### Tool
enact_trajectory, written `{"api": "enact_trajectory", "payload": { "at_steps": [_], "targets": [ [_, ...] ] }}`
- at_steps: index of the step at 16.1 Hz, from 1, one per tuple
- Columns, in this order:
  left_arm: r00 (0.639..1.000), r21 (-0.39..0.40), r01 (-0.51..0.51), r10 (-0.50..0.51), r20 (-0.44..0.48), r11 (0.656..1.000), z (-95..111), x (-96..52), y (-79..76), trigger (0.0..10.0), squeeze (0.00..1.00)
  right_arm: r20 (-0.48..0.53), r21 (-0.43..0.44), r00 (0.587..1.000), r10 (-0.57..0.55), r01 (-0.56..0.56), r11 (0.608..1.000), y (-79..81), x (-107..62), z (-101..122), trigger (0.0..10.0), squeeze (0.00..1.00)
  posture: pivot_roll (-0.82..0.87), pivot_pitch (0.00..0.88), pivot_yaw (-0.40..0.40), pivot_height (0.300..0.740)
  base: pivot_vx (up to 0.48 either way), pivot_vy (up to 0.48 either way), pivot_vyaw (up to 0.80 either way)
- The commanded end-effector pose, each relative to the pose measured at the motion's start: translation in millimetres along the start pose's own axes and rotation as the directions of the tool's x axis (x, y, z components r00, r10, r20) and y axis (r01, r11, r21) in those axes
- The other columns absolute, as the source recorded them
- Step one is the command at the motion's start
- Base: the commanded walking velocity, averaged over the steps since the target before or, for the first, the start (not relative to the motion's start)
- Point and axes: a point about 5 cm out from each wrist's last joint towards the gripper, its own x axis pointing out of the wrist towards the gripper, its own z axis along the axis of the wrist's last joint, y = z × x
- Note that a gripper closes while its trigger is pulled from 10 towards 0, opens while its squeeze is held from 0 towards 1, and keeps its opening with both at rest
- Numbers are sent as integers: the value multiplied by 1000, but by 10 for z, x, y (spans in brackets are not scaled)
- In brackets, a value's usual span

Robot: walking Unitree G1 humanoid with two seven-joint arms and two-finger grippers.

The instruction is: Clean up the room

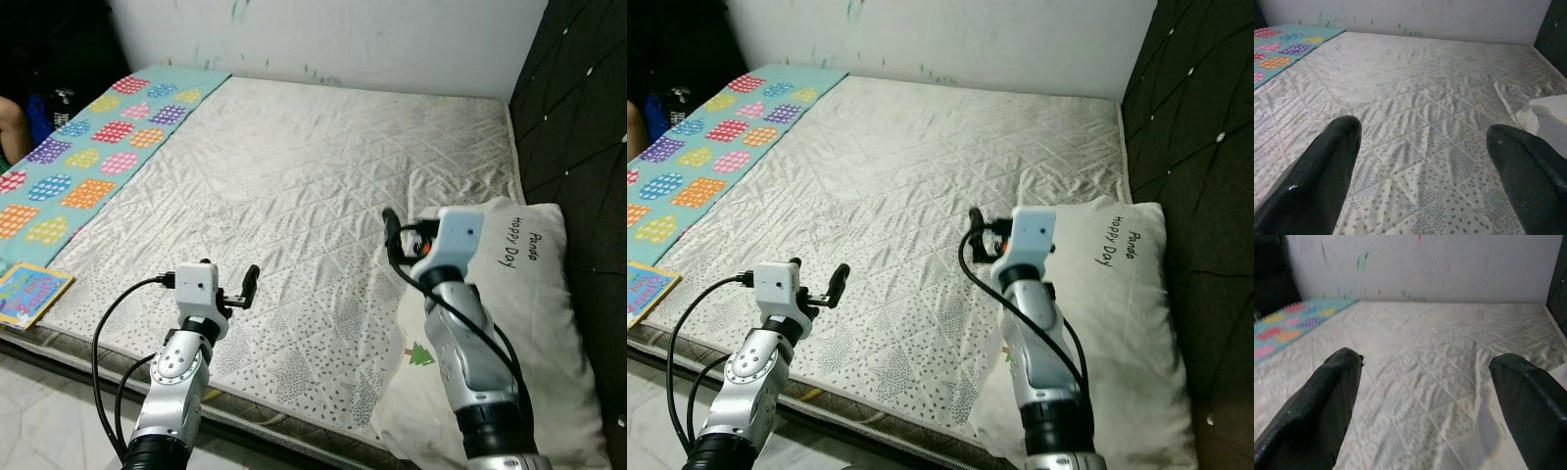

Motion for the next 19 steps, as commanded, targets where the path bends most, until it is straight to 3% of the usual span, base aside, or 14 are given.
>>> {"api": "enact_trajectory", "payload": {
  "at_steps": [1,9,13,16,19],
  "targets": [
    [1000,-3,-12,12,-3,1000,-6,1,37,10000,0,-10,-31,1000,14,-15,999,17,-9,-9,10000,0,-14,0,63,740,0,0,0],
    [1000,-51,-2,3,21,999,41,15,-12,10000,0,-152,-50,988,-28,21,999,-112,-79,-260,10000,0,-19,0,53,740,0,0,0],
    [1000,-53,1,0,16,999,37,18,-6,10000,0,-151,-122,986,-74,55,991,-177,-102,-264,10000,0,-24,0,58,740,0,0,0],
    [1000,-53,3,-2,14,999,39,31,-9,10000,0,-148,-120,989,-27,10,993,-95,-93,-259,10000,0,-26,0,61,740,0,260,0],
    [1000,-51,2,-2,13,999,37,32,-8,10000,0,-157,-3,987,44,-45,999,-22,-115,-268,10000,0,-18,0,58,740,0,269,0]
  ]
}}
